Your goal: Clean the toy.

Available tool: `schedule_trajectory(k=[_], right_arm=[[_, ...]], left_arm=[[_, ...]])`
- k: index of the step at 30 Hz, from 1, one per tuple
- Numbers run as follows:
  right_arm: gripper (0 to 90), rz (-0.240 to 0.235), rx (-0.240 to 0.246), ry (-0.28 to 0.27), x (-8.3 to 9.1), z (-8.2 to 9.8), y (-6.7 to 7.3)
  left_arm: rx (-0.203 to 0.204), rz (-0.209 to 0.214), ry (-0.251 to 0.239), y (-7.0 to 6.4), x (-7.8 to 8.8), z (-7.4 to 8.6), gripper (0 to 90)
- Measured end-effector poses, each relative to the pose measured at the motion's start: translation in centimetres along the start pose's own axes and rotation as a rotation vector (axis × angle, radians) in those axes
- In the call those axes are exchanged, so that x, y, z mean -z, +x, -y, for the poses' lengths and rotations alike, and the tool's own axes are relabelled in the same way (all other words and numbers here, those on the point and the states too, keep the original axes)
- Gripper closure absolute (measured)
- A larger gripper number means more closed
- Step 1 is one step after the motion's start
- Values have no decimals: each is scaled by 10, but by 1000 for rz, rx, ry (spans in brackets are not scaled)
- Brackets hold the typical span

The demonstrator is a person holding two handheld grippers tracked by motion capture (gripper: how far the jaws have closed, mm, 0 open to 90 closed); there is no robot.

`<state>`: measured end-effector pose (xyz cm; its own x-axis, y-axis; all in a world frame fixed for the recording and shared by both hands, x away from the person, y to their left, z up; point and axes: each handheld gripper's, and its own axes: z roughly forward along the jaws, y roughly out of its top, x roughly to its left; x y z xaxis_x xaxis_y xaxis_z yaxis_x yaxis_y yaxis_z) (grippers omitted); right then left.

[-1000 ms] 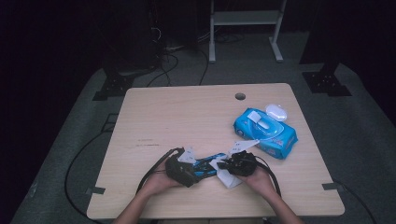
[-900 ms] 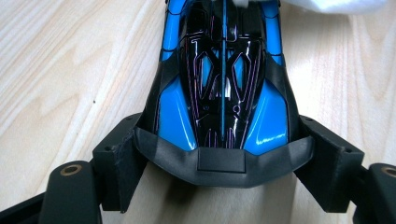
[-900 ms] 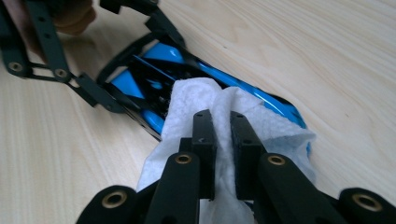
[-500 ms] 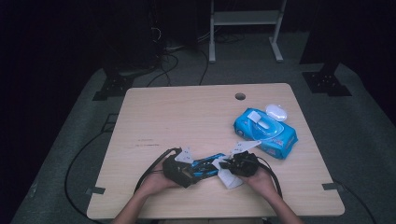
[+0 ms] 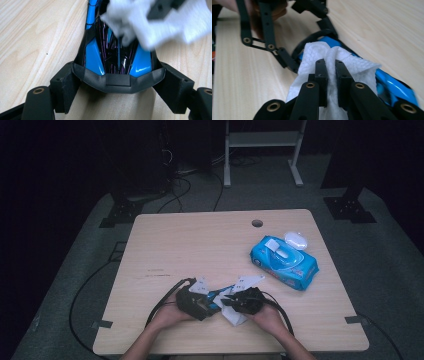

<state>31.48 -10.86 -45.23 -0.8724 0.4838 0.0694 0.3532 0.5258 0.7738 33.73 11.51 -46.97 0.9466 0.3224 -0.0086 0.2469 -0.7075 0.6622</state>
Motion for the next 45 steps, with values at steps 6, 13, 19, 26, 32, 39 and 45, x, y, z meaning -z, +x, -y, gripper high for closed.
schedule_trajectory(k=[6,13,19,26,32,39,45], right_arm=[[820,-38,18,-3,-22,-9,13],[824,1,-4,-9,-9,-6,0],[822,-45,-15,-19,-22,-7,12],[826,-3,-13,-14,-6,-4,-2],[826,39,-84,-32,6,6,-10],[824,-27,-2,-16,-19,-7,11],[826,55,-55,-18,8,5,-13]], left_arm=[[-8,-10,1,-3,-6,-6,244],[-7,-3,-6,-3,-5,-5,245],[-9,-7,-2,-4,-5,-5,245],[-12,-3,-7,-3,-4,-3,246],[-14,-2,-9,-3,-5,-4,245],[-14,-8,-8,-4,-5,-4,245],[-27,-9,-2,-4,-4,-3,247]])
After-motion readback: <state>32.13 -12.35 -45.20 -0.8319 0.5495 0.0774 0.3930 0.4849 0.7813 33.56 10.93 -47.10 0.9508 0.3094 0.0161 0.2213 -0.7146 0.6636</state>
